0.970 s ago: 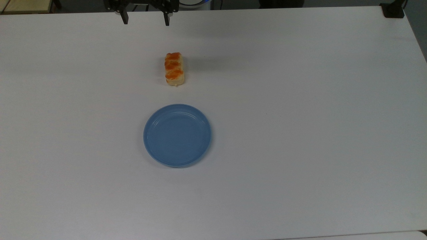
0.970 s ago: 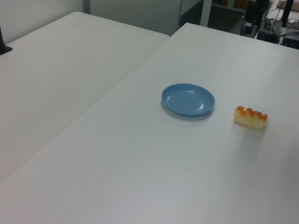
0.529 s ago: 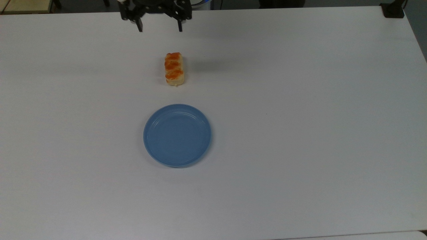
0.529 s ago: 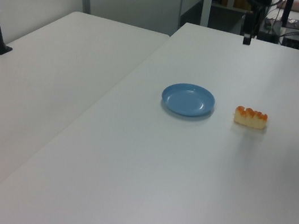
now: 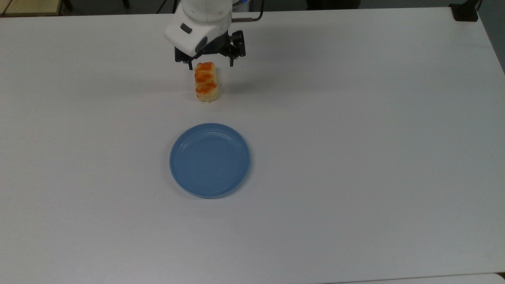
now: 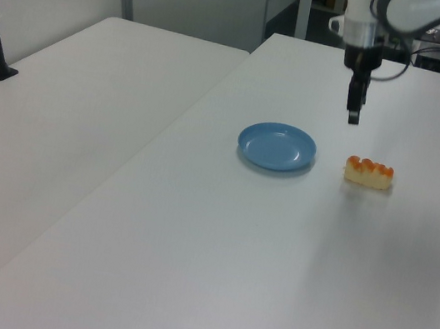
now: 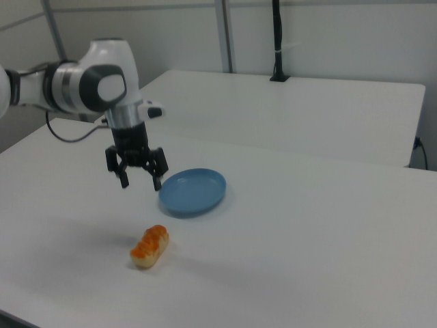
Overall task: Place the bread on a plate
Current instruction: 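Lower the open gripper over the orange-topped bread roll and close on it, then lift the bread roll and carry it over the blue plate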
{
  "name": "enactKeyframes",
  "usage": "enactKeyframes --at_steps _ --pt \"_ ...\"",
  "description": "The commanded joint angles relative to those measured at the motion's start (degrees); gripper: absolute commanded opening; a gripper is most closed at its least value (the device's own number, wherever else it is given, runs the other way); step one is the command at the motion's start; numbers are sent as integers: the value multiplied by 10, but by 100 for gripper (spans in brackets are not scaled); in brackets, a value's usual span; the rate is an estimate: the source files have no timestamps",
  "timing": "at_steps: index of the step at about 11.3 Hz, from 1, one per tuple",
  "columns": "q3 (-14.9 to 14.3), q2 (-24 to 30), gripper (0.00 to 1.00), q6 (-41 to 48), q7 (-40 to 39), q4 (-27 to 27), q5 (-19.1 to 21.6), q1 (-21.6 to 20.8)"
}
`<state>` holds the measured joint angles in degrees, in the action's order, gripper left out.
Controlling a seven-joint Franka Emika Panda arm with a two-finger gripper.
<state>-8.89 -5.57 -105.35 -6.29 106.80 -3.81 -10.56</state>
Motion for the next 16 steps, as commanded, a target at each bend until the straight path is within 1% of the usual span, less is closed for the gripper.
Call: enactKeyframes --at_steps 1,2,4,5,9,10,12,13,14,16 --pt "-3 20 100 -84 -15 109 -40 -10" --pt "-4 19 100 -99 -18 128 -48 -10" --pt "-4 19 100 -126 -19 176 -78 -10" --pt "-4 15 100 -150 -19 197 -83 -7" --pt "-9 -18 100 -173 -23 202 -89 1" --pt "-9 -21 90 -174 -22 202 -89 3" --pt "-9 -21 45 -174 -20 198 -89 3" --pt "-9 -20 33 -174 -19 198 -88 3" --pt "-9 -19 31 -167 -19 181 -88 3" --pt "-9 -15 31 -153 -20 137 -81 3"
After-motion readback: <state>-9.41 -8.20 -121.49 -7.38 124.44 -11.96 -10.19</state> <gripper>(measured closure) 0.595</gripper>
